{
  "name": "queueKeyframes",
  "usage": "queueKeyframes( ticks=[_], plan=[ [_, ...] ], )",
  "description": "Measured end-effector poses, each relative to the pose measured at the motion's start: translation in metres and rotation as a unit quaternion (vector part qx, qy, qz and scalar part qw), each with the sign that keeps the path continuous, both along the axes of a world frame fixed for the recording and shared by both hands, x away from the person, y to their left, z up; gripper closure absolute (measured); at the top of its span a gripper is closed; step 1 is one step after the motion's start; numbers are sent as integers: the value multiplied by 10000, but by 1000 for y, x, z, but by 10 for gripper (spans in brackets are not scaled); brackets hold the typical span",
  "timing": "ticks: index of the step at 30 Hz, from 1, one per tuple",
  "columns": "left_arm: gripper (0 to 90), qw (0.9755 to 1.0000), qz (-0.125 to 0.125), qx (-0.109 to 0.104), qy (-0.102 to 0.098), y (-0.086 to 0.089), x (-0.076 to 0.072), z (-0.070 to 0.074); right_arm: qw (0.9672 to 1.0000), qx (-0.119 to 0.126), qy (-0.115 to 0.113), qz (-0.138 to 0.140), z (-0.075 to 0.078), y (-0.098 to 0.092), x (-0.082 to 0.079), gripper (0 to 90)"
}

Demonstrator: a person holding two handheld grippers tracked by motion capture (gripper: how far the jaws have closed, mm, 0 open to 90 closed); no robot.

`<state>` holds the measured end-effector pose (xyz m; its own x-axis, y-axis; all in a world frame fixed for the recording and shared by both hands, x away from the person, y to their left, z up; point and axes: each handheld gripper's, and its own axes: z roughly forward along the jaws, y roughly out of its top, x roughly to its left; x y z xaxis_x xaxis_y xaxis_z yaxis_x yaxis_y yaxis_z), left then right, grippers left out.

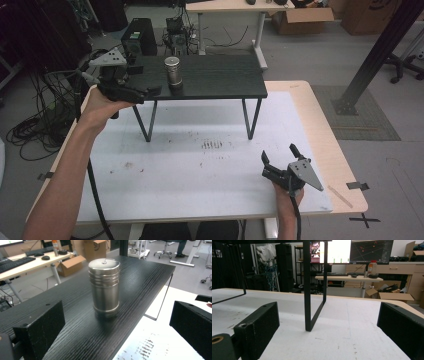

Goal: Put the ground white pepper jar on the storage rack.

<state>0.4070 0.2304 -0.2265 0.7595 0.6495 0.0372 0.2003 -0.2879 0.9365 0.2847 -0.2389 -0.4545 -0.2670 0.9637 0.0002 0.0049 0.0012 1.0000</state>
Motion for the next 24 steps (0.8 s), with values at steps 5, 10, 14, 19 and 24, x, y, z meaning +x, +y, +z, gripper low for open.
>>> queueKeyframes(
  ticks=[5, 10, 14, 19, 24],
  plan=[
    [4, 9999, -15, -157, -38, 6, -10, -4, 10000, 4, -1, 0, 0, 0, 0, 39],
    [4, 9997, 10, -198, -104, 13, -20, -9, 10000, 6, -2, -2, 0, 0, 0, 39],
    [5, 9997, 64, -208, -112, 19, -27, -14, 10000, 6, -3, -1, 0, 0, 0, 39],
    [5, 9997, 123, -202, -98, 28, -35, -23, 10000, 5, -1, 1, 0, 0, 0, 39],
    [4, 9994, 186, -284, -61, 37, -44, -37, 10000, 3, 0, 0, 0, 0, 0, 39]
  ],
)
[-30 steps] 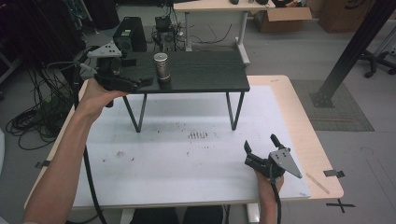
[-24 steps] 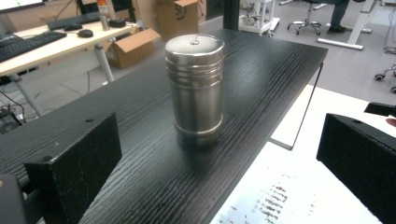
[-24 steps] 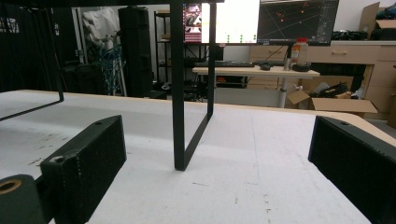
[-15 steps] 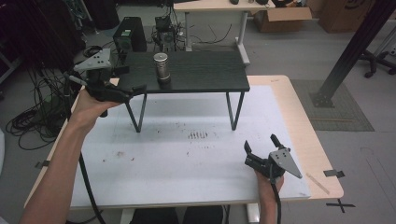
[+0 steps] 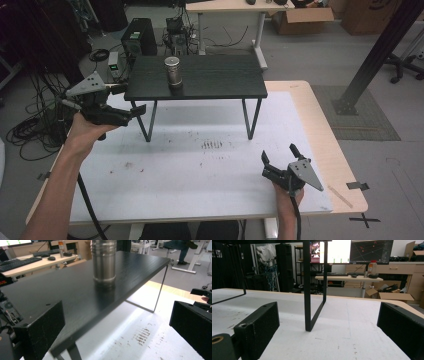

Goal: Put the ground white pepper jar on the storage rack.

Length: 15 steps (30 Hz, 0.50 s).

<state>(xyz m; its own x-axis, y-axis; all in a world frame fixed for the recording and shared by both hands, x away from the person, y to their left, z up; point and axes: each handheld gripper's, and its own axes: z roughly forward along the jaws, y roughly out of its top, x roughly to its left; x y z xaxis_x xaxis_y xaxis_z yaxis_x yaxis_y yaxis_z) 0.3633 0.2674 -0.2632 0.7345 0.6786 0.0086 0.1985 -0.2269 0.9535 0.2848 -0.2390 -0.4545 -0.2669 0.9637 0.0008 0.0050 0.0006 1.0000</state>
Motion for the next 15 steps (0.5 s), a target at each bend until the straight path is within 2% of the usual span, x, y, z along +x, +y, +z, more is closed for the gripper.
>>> queueKeyframes(
  ticks=[7, 15],
  plan=[
    [4, 9999, 69, -95, 53, 10, -8, -17, 10000, -1, 6, 2, 0, 0, 0, 39],
    [4, 9996, 223, -140, -42, 20, -16, -33, 10000, -1, 2, 1, 0, 0, 0, 39]
  ],
)
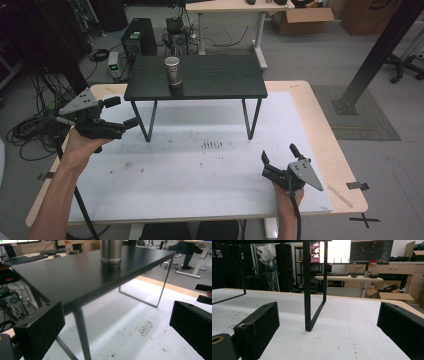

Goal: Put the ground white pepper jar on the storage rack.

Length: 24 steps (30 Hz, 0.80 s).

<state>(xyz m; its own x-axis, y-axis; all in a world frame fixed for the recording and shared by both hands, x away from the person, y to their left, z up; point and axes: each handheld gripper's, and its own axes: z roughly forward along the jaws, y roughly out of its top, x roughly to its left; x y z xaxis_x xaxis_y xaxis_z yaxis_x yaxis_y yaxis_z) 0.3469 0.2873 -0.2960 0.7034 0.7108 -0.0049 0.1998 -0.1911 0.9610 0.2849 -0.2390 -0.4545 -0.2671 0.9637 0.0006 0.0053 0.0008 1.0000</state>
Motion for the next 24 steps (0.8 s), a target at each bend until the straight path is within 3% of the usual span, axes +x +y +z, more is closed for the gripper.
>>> queueKeyframes(
  ticks=[13, 19, 24],
  plan=[
    [2, 9996, 212, -125, -109, 19, -17, -33, 10000, -6, 0, 1, 0, 0, 0, 39],
    [2, 9988, 386, -263, -151, 29, -25, -53, 10000, -9, 0, 0, 0, 0, 0, 39],
    [3, 9980, 570, -234, -169, 39, -29, -70, 10000, -9, 3, 0, 0, 0, 0, 39]
  ],
)
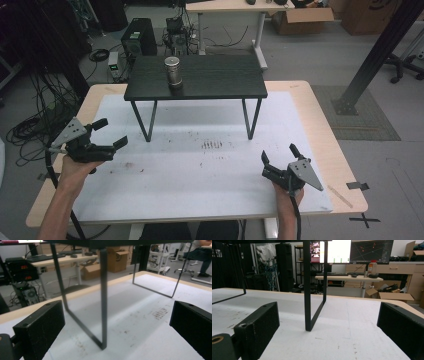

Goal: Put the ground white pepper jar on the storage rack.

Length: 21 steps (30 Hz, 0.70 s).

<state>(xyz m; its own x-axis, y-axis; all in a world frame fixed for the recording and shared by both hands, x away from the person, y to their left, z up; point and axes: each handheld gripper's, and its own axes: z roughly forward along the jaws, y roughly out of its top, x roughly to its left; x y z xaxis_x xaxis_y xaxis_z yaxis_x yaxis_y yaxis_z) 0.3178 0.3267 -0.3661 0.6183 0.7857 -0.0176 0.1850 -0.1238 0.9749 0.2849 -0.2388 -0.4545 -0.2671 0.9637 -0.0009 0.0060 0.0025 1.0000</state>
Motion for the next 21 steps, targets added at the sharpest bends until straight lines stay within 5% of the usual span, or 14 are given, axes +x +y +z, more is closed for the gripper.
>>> queueKeyframes(
  ticks=[11, 21],
  plan=[
    [5, 9991, 409, -69, -10, 21, -14, -38, 10000, -3, 2, -2, 0, 0, 0, 40],
    [4, 9964, 748, -254, -322, 39, -32, -62, 10000, -7, 9, -3, 0, 0, 0, 40]
  ],
)
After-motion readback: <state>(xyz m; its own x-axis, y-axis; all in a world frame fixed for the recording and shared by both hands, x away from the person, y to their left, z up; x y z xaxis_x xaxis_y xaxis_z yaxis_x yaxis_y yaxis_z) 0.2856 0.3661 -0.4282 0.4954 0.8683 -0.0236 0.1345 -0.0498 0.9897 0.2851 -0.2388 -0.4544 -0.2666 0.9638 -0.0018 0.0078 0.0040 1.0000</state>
